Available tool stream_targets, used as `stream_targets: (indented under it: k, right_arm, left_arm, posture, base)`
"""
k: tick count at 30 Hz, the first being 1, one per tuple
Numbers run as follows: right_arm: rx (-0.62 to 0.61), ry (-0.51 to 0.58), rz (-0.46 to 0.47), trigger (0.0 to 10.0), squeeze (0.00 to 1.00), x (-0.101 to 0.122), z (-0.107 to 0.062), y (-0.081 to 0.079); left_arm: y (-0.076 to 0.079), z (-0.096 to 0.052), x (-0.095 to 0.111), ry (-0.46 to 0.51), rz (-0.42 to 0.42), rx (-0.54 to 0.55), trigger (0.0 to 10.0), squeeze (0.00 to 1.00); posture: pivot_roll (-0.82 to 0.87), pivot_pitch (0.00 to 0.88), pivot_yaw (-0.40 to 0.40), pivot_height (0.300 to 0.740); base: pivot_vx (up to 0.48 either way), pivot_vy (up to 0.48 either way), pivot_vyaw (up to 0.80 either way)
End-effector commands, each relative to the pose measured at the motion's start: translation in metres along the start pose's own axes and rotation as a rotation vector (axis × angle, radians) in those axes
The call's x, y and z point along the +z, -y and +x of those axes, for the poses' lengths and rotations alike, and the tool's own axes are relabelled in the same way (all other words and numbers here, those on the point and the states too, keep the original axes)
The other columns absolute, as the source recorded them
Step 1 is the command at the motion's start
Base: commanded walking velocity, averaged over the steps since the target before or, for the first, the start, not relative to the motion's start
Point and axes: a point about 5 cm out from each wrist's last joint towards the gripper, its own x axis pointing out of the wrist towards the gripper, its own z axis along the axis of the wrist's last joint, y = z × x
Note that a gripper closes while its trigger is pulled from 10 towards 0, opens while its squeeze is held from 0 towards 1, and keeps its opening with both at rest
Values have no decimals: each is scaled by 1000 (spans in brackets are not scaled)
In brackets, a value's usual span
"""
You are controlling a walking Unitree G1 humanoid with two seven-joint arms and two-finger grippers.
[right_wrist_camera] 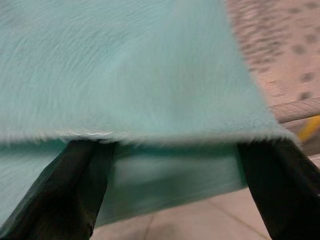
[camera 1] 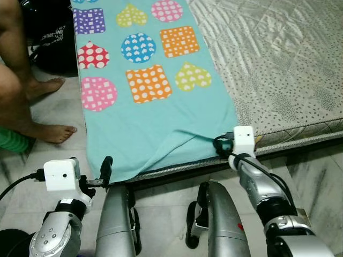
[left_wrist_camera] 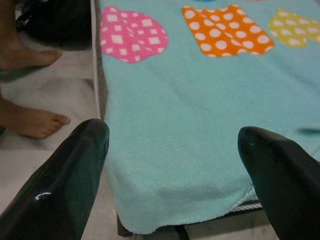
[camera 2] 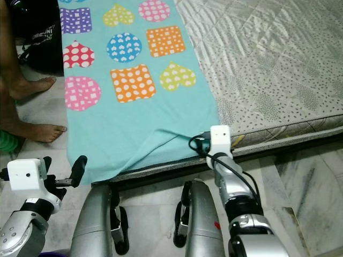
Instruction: Clean up the room
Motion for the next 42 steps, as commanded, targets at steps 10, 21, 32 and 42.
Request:
stream_targets:
  k: [10,21,32,42]
  right_arm:
    - [-90,-53,7,10000,0,-10,1,23]
    - [-86,-91,-73,10000,0,-23,-6,39]
    - [16,22,16,10000,0,-34,-31,43]
    - [58,182,59,10000,0,-18,-69,42]
  left_arm:
    - [-7,-3,-2,-27,18,20,10000,0]
    - [-5,3,-3,-22,9,9,10000,0]
    - [-3,11,-5,-17,-3,-14,10000,0]
    - [2,25,-9,4,-19,-43,10000,0]
  posture:
    - [186,382,-15,603]
    - [165,356,-16,603]
    - [124,317,-5,603]
    - [53,254,-6,603]
  base:
    - [0,0,0]
    - [0,0,0]
    - [0,0,0]
    - [0,0,0]
